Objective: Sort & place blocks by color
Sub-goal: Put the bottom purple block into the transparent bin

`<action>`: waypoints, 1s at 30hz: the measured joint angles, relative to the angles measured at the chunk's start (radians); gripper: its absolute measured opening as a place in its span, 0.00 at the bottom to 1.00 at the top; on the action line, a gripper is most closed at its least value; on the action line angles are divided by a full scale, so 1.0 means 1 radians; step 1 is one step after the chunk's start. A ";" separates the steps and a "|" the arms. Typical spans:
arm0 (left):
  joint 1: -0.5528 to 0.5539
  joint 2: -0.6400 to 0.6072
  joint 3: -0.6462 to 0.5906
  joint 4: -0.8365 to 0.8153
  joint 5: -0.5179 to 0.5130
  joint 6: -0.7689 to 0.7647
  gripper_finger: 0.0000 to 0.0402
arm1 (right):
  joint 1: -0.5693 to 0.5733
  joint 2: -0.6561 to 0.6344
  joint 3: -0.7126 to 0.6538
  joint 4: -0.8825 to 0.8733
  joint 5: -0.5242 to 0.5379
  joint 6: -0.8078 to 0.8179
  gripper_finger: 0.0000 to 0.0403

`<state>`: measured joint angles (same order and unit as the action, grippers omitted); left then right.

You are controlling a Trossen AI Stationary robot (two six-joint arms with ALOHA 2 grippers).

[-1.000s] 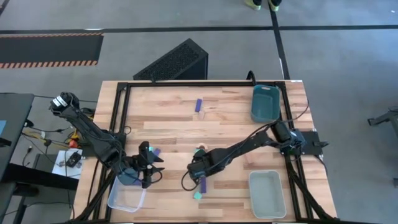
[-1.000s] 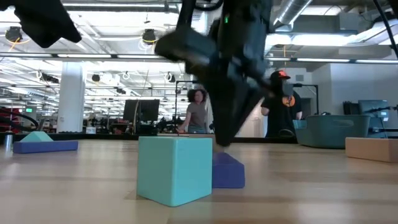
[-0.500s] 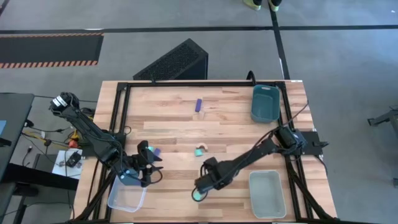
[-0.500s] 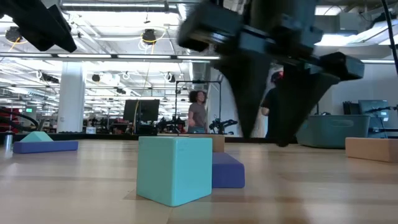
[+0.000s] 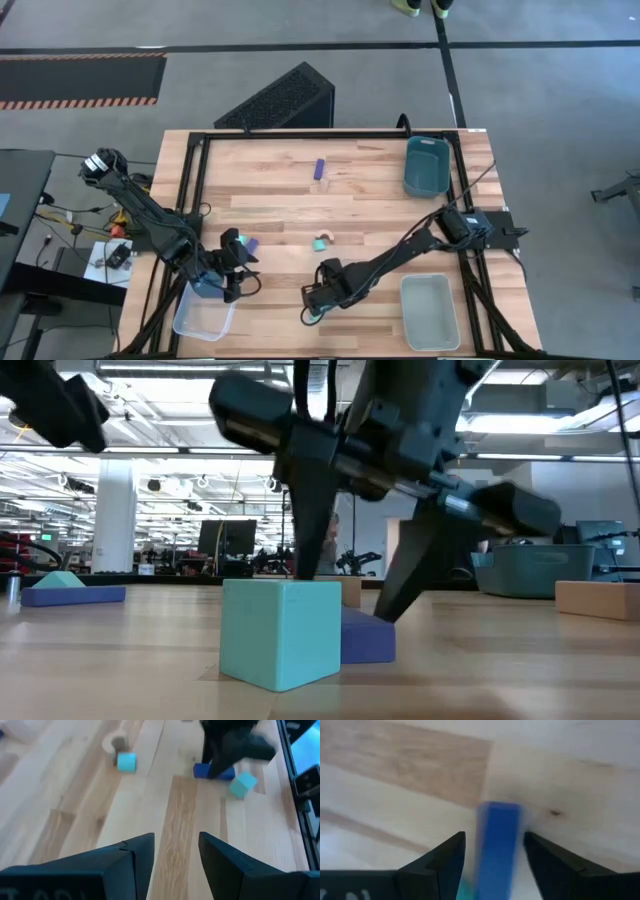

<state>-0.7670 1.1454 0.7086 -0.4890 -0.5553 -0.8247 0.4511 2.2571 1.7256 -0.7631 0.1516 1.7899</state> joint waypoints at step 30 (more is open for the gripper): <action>0.006 -0.010 0.004 -0.047 0.078 -0.065 0.36 | -0.095 0.005 0.071 0.186 -0.008 -0.573 0.24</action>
<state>-0.7605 1.1353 0.7123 -0.5364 -0.4778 -0.8892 0.3564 2.2616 1.7969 -0.5768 0.1433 1.2170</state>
